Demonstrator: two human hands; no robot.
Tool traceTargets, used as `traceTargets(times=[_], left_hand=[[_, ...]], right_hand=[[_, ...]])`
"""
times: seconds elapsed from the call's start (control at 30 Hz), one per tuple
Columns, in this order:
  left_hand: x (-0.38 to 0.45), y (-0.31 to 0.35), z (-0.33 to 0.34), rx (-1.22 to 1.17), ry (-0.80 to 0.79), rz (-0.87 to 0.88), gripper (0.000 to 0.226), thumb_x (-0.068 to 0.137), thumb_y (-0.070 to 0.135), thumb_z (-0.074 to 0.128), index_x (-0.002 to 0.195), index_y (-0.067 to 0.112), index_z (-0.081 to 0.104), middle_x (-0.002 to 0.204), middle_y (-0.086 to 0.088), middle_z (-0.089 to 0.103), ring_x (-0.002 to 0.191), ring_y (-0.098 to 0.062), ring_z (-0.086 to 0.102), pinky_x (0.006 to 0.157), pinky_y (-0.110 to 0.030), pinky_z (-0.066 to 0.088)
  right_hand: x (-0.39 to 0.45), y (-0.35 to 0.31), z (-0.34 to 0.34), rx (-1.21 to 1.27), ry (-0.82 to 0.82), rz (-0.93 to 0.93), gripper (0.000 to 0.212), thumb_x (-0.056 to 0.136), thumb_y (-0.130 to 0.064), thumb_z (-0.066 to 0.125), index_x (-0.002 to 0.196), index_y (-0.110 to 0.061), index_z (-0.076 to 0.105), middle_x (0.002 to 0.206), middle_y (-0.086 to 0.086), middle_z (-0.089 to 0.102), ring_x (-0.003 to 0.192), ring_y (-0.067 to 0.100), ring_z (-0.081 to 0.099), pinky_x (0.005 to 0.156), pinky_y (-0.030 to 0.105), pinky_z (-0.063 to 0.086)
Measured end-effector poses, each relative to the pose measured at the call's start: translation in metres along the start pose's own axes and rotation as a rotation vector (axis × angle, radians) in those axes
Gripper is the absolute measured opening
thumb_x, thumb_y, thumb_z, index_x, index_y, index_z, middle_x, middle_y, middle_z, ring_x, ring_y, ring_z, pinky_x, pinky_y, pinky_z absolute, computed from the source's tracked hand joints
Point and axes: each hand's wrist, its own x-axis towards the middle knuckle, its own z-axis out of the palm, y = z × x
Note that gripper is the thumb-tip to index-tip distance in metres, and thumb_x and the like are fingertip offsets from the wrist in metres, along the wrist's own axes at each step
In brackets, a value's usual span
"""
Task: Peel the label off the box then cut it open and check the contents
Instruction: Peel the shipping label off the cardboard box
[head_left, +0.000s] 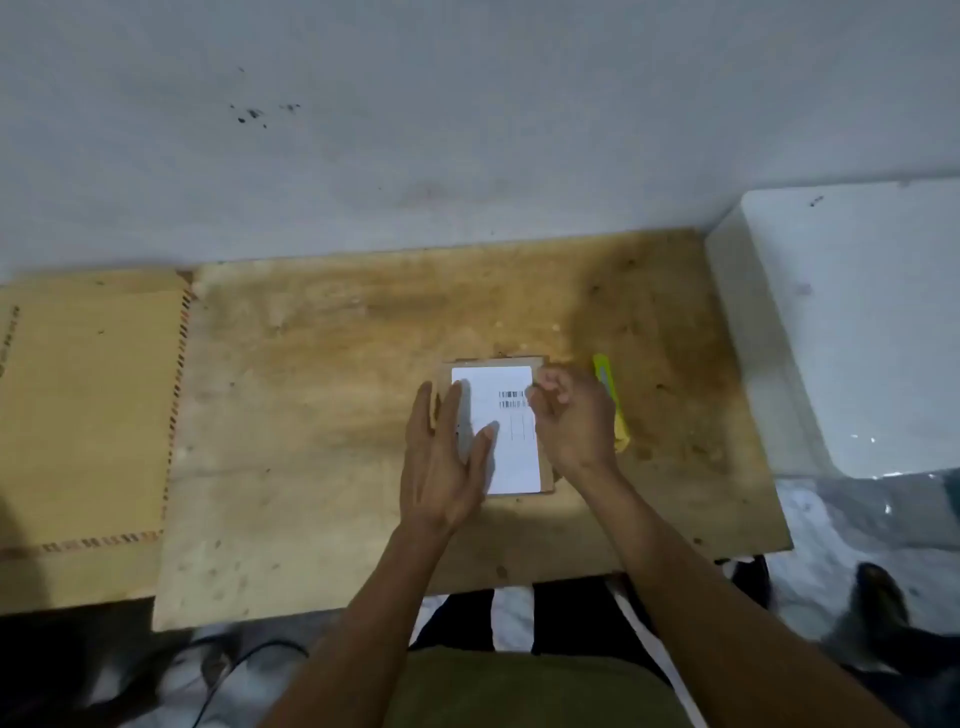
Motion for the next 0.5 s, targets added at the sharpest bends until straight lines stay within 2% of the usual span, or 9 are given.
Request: traceTargets(times=[0.17, 0.3, 0.5], left_hand=[[0.01, -0.017, 0.019, 0.06, 0.025, 0.047, 0.062, 0.099, 0.044, 0.054, 0.153, 0.021, 0.035, 0.164, -0.016, 0.016, 0.151, -0.029, 0.02, 0.117, -0.045, 0.034], [0.011, -0.028, 0.027, 0.029, 0.078, 0.115, 0.06, 0.098, 0.037, 0.057, 0.151, 0.015, 0.04, 0.163, -0.017, 0.018, 0.151, -0.028, 0.023, 0.118, -0.04, 0.032], [0.009, -0.03, 0.036, 0.02, 0.168, 0.187, 0.06, 0.096, 0.028, 0.063, 0.148, 0.006, 0.044, 0.162, -0.021, 0.02, 0.151, -0.026, 0.025, 0.117, -0.034, 0.035]], right_hand=[[0.012, 0.006, 0.013, -0.115, 0.003, -0.051, 0.021, 0.085, -0.027, 0.069, 0.104, -0.019, 0.071, 0.1, -0.001, 0.07, 0.099, 0.023, 0.06, 0.084, 0.043, 0.052], [0.013, 0.013, 0.015, -0.198, 0.019, -0.058, 0.023, 0.084, -0.032, 0.069, 0.104, -0.022, 0.069, 0.094, -0.001, 0.065, 0.096, 0.023, 0.056, 0.081, 0.042, 0.051], [0.016, 0.012, 0.015, -0.216, 0.013, -0.032, 0.028, 0.084, -0.035, 0.069, 0.108, -0.022, 0.07, 0.1, 0.001, 0.062, 0.099, 0.025, 0.057, 0.081, 0.043, 0.052]])
